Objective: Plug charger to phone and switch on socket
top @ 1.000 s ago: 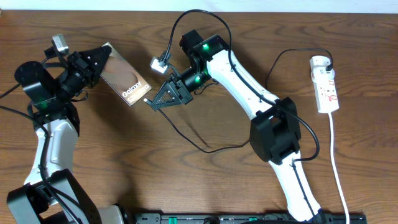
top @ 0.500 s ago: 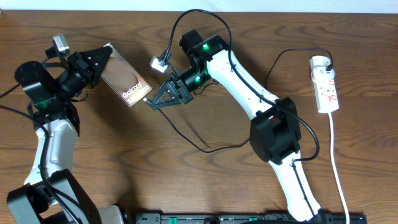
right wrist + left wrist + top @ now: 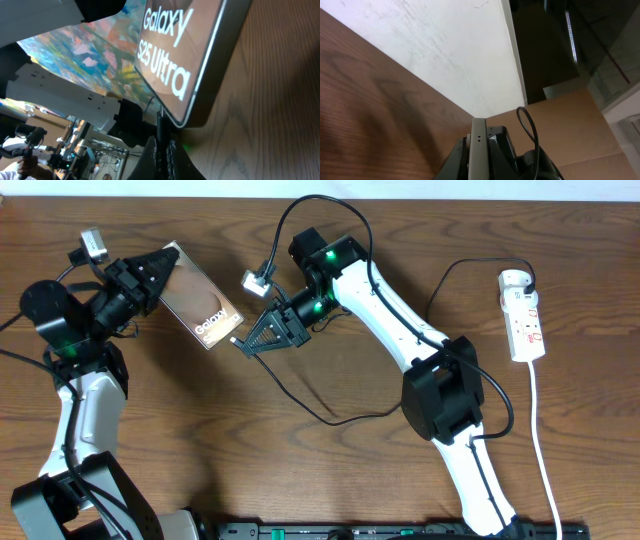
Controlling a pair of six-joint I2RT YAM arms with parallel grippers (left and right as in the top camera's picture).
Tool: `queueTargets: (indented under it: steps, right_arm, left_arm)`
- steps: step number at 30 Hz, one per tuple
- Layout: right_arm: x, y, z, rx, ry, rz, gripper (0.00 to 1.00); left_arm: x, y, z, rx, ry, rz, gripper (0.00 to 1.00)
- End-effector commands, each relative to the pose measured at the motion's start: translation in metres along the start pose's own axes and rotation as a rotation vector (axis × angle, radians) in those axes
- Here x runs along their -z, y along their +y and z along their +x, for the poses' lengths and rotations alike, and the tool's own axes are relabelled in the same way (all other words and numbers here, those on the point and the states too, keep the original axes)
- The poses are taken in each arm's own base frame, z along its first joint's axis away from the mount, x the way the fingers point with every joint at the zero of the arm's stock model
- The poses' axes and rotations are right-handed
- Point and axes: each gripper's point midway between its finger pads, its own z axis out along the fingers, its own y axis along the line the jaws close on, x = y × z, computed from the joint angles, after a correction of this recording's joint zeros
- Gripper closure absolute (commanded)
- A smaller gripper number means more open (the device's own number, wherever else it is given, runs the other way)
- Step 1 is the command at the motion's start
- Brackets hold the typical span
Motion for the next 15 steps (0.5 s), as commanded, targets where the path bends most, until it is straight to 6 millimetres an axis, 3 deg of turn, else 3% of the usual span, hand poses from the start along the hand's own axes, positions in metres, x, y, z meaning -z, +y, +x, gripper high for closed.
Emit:
queueTargets:
  steps: [1, 15]
  right_arm:
    - [0.0042, 0.0146, -0.0095, 0.029, -0.03, -0.026, 0.99]
    - [0.005, 0.0235, -0.0161, 0.035, -0.068, -0.078, 0.99]
  left_arm:
    - [0.0008, -0.0089, 0.0013, 0.005, 0.015, 0.019, 0.93]
    - [0.0007, -0.0082, -0.0007, 0.0, 0.003, 0.015, 0.93]
